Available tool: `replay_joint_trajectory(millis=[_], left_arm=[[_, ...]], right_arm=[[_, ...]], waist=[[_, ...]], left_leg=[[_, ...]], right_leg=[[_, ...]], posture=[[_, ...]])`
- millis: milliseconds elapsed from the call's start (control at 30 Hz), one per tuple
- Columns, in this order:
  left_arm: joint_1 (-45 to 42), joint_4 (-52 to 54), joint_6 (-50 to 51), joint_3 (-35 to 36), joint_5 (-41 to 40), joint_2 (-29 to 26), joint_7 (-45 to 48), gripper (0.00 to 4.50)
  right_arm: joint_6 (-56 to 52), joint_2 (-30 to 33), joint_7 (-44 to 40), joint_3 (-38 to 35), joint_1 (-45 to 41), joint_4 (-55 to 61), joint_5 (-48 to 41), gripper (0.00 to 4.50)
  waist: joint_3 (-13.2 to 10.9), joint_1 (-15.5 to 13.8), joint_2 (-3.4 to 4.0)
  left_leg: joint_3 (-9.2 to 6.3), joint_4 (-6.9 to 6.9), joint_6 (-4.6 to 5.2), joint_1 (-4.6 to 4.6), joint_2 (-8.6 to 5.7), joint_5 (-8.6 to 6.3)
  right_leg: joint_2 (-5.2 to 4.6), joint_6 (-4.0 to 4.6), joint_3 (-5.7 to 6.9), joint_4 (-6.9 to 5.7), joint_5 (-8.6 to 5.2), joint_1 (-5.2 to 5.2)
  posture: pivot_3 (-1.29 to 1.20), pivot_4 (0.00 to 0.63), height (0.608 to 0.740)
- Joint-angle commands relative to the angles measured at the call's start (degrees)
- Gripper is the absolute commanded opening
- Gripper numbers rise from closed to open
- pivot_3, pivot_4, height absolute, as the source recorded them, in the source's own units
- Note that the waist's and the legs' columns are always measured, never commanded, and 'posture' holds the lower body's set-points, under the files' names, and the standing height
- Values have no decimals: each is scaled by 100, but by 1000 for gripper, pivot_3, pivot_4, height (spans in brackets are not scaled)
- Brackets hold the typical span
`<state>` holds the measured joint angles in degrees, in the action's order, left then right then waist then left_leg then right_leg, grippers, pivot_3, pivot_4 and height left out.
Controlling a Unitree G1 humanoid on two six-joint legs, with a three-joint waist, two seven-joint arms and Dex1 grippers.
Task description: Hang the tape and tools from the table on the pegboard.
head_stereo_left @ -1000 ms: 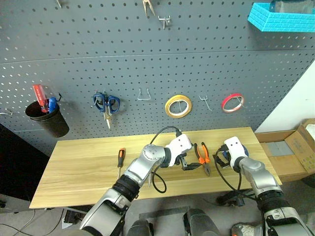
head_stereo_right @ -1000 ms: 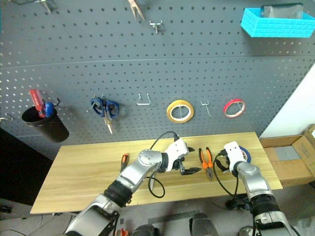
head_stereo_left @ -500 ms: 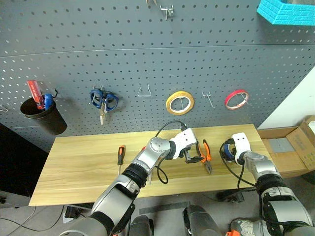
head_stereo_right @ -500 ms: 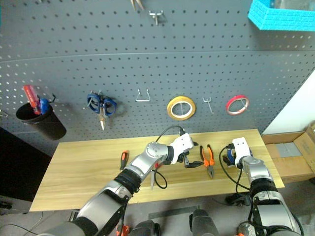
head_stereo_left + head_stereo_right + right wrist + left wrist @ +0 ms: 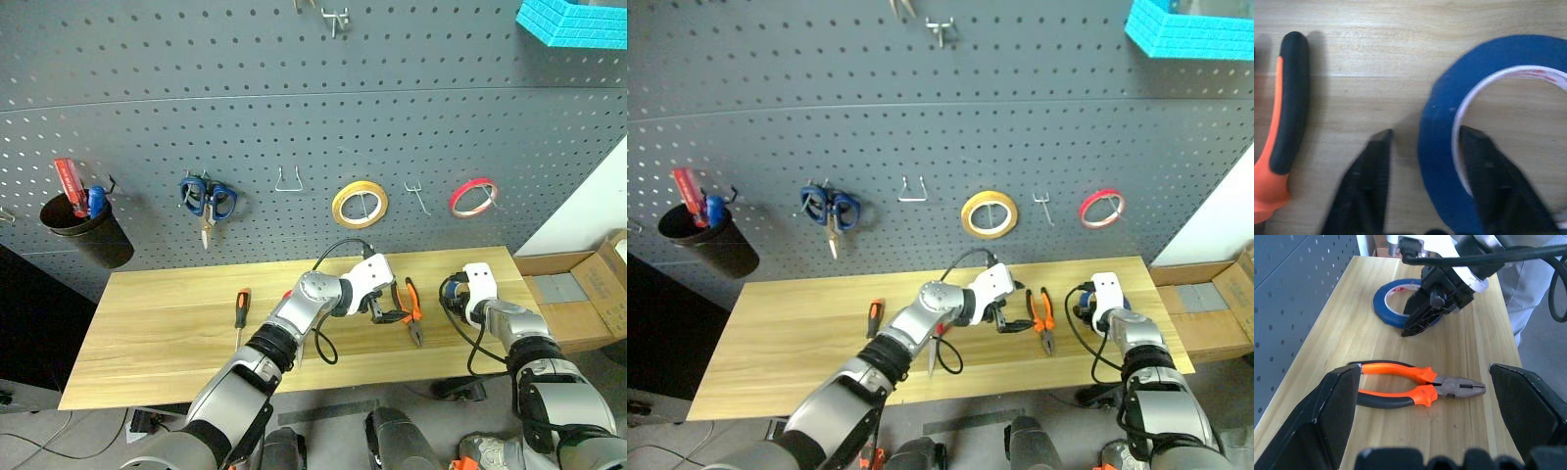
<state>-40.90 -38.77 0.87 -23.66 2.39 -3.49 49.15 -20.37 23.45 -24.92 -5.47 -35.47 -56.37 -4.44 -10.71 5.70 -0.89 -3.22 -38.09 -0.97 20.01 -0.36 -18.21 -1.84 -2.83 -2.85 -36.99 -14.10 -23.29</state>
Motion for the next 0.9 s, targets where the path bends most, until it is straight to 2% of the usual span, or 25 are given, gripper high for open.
replay_joint_trajectory(millis=[33,67,233,300,400,500,600,667,767,900], left_arm=[[-108,47,-72,132,-6,53,-8,4500],[-101,63,-73,159,-21,58,-4,4500],[64,551,361,326,-268,116,155,4500],[317,1027,563,189,-253,-81,422,4500],[814,1910,724,-68,-86,-703,865,4500],[1347,2988,1402,240,-375,-1204,879,4500],[1918,4021,2102,733,-681,-1565,606,4500],[2349,4748,2610,1120,-901,-1725,333,4500],[2749,5537,3184,1414,-1108,-1841,4,4500],[2764,5839,3635,1534,-1276,-1713,-405,4500]], right_arm=[[121,-25,31,-4,-46,-50,39,665],[142,-24,57,-20,-34,-23,43,406],[197,0,209,119,422,782,202,370],[275,40,346,325,1018,1846,424,370],[248,31,550,529,2108,3839,652,370],[535,-33,871,712,3121,5446,999,370],[1255,4,1307,1003,3826,6440,1647,370],[1873,67,1697,1203,4128,6761,2193,370],[2541,141,2160,1345,4054,6671,2768,370],[3050,128,2245,1387,3594,6148,2818,370]], waist=[[0,0,0],[0,-1,0],[3,-5,5],[11,-7,16],[48,-5,71],[71,19,98],[82,13,104],[140,12,102],[261,16,74],[331,-34,40]], left_leg=[[0,0,0,0,0,0],[-1,0,0,0,0,0],[-2,0,-1,1,-2,1],[-6,0,-2,5,-2,1],[-15,4,-24,34,-3,11],[-2,-1,-29,88,-7,13],[-3,-12,-32,86,-7,15],[4,-22,-31,85,-15,14],[12,-26,-32,72,-14,15],[10,-77,-25,63,-16,11]], right_leg=[[0,0,0,0,0,0],[0,0,0,0,0,0],[-6,-1,2,0,1,0],[-9,-3,6,0,-1,-1],[-13,-12,10,-1,-6,-29],[-19,-13,-8,-22,-6,-94],[-23,-16,-12,-27,-4,-93],[-21,-26,-23,-32,2,-92],[-17,-29,-30,-33,3,-84],[-10,-46,-33,-30,15,-48]], posture=[[-111,190,740],[-112,187,740],[-120,164,740],[-123,153,740],[-130,138,740],[-137,119,740],[-142,98,740],[-146,83,740],[-144,70,740],[-130,56,740]])
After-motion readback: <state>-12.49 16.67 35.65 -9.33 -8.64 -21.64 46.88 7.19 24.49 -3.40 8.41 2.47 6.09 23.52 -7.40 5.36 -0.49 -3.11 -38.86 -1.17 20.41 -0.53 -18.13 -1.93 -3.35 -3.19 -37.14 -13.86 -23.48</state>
